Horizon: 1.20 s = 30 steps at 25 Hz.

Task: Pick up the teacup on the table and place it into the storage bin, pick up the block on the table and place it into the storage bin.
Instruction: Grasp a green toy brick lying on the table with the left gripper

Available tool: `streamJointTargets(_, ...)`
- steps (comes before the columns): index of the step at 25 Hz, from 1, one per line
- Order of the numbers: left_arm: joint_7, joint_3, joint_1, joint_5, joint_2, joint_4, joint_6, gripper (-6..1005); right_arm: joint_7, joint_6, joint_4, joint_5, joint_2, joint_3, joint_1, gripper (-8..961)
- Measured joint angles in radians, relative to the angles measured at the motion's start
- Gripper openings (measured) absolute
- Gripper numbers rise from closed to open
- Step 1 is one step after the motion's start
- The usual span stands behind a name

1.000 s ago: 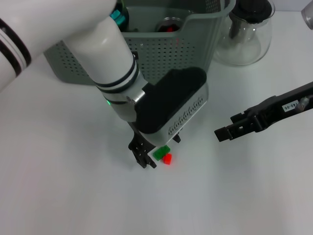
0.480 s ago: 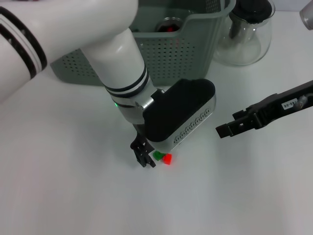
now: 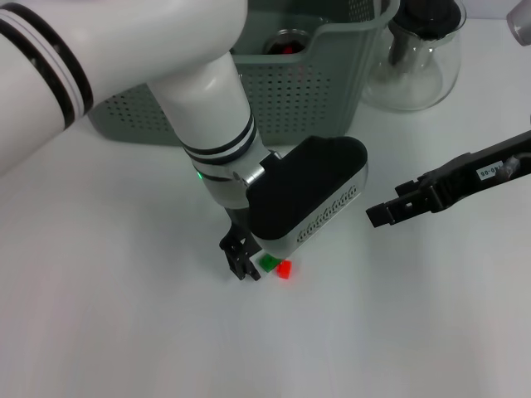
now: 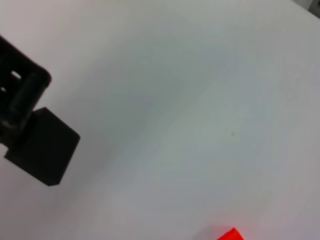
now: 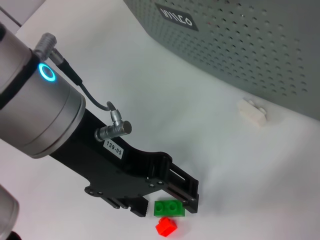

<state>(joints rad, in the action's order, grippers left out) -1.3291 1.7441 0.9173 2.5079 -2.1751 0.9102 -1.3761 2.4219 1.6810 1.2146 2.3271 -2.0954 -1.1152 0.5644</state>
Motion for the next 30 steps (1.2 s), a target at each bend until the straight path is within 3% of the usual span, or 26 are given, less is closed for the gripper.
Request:
streamJointTargets(6, 0.005, 0.003, 0.003, -0.001, 0.000, -0.004, -0.001, 764, 0.002, -0.003, -0.001, 0.000, -0.001, 0.000, 0.000, 836)
streamJointTargets(11, 0.004, 0.015, 0.005, -0.003, 0.000, -0.007, -0.004, 545, 0.002, -0.005, -0.001, 0.000, -0.002, 0.000, 0.000, 835)
streamJointTargets(30, -0.002, 0.031, 0.024, -0.009, -0.003, -0.018, -0.004, 497, -0.005, -0.008, -0.001, 0.000, -0.002, 0.000, 0.002, 836)
